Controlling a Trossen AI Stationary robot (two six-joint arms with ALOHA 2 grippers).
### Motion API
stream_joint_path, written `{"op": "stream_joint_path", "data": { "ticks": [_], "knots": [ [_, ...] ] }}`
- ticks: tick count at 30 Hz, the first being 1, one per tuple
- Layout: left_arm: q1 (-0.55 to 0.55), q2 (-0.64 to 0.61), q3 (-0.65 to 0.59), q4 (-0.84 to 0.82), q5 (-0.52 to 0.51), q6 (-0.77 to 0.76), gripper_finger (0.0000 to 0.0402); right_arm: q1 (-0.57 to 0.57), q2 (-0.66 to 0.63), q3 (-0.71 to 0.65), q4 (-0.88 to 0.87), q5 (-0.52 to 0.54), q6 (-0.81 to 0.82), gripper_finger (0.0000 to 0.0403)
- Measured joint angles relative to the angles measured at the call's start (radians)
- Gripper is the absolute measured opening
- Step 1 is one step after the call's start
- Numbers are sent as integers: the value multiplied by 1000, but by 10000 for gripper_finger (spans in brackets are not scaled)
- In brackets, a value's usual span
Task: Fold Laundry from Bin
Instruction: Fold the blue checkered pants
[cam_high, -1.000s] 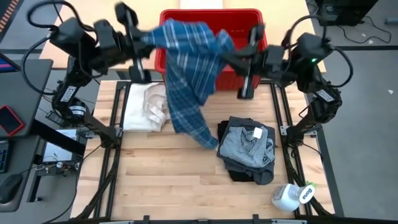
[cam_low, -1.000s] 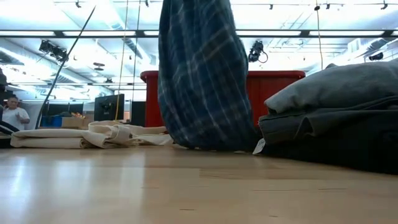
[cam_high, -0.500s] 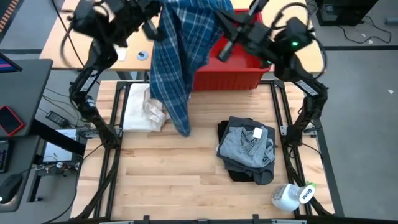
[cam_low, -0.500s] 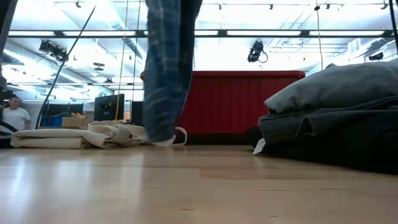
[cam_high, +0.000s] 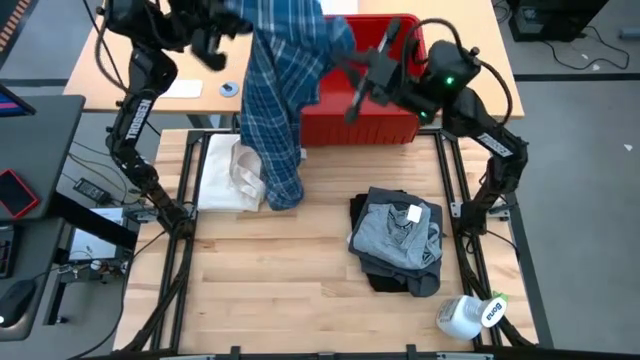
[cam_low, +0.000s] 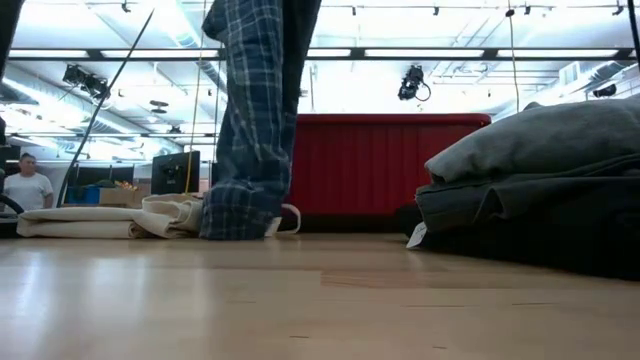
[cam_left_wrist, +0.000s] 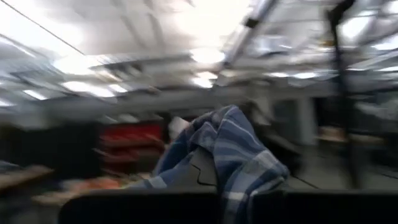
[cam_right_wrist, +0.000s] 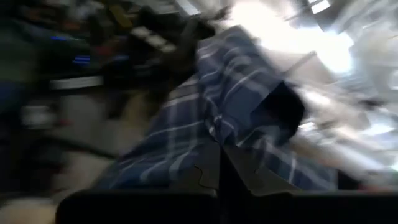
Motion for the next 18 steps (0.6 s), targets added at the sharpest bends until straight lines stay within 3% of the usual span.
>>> {"op": "stream_joint_path", "data": {
  "ticks": [4,9,14,18],
  "knots": [
    [-38,-29,-1,-143,141,-58,0,68,-27,1,-225,-76,158,14],
    [-143,-56,-3,-367,171,20,0,136,-72,2,-473,-135,259,14],
    [-319,-33,-2,-563,26,181,0,159,-139,1,-656,-183,403,14],
    [-451,42,0,-539,-63,330,0,158,-207,0,-789,-187,456,14]
  ]
}}
